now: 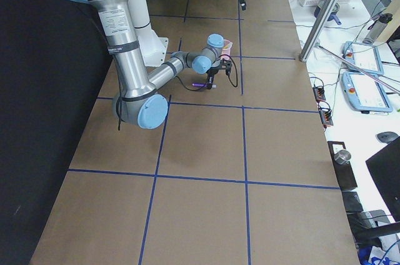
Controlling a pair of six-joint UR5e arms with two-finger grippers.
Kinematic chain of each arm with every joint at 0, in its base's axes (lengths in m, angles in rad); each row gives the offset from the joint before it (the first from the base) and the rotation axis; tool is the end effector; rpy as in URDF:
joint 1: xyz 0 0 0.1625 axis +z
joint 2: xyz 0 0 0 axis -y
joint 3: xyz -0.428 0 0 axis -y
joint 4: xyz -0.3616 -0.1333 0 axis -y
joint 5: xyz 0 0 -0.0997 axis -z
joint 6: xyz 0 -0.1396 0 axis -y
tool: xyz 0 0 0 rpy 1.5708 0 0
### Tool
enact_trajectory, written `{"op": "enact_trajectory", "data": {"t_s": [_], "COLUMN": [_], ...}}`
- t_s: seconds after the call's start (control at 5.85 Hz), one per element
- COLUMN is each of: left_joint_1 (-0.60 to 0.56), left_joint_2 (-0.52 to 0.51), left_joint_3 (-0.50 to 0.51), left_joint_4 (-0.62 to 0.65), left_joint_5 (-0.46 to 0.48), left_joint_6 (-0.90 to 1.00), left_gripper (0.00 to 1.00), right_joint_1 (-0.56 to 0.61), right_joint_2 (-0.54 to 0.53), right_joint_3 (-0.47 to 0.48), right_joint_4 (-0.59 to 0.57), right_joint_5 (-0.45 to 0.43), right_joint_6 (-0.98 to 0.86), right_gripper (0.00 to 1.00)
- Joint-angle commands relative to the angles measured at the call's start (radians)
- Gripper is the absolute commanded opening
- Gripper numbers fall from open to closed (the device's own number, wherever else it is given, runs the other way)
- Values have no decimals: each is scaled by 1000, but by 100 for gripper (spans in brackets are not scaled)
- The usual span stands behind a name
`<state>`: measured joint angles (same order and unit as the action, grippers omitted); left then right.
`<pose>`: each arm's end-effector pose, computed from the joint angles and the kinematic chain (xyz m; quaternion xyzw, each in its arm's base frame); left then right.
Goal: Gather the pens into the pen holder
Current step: 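Withdraw the left gripper away from the cup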
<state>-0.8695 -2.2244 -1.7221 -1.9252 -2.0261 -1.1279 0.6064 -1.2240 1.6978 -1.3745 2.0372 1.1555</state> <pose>0.3746 -0.5550 0.2004 0.1759 0.5380 -0.0517 0.8228 -0.4716 -0.4129 0.4358 -0.0340 -0.3858 0.0120 0.9219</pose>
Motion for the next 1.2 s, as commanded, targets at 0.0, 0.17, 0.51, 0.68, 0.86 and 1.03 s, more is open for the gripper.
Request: {"op": "enact_trajectory", "data": {"t_s": [0.0, 0.17, 0.51, 0.68, 0.86, 1.03], "left_joint_1": [-135, -202, -363, -441, -495, -550], "left_joint_2": [0, 8, 92, 153, 181, 181], "left_joint_3": [1, 2, 22, 54, 93, 166], "left_joint_4": [96, 154, 172, 204, 307, 440], "left_joint_5": [-153, -214, -395, -445, -450, -438], "left_joint_6": [90, 176, 349, 514, 756, 1003], "left_gripper": [100, 100, 100, 100, 100, 100], "right_joint_1": [6, 15, 44, 52, 56, 61], "right_joint_2": [1, 1, 6, 8, 9, 20], "right_joint_3": [-1, 0, 2, 3, 8, 16], "right_joint_4": [0, 2, 0, 2, 2, 6], "right_joint_5": [4, 8, 24, 24, 11, -46], "right_joint_6": [1, 1, 0, -2, -3, -5], "right_gripper": [6, 0, 0, 0, 0, 0]}}
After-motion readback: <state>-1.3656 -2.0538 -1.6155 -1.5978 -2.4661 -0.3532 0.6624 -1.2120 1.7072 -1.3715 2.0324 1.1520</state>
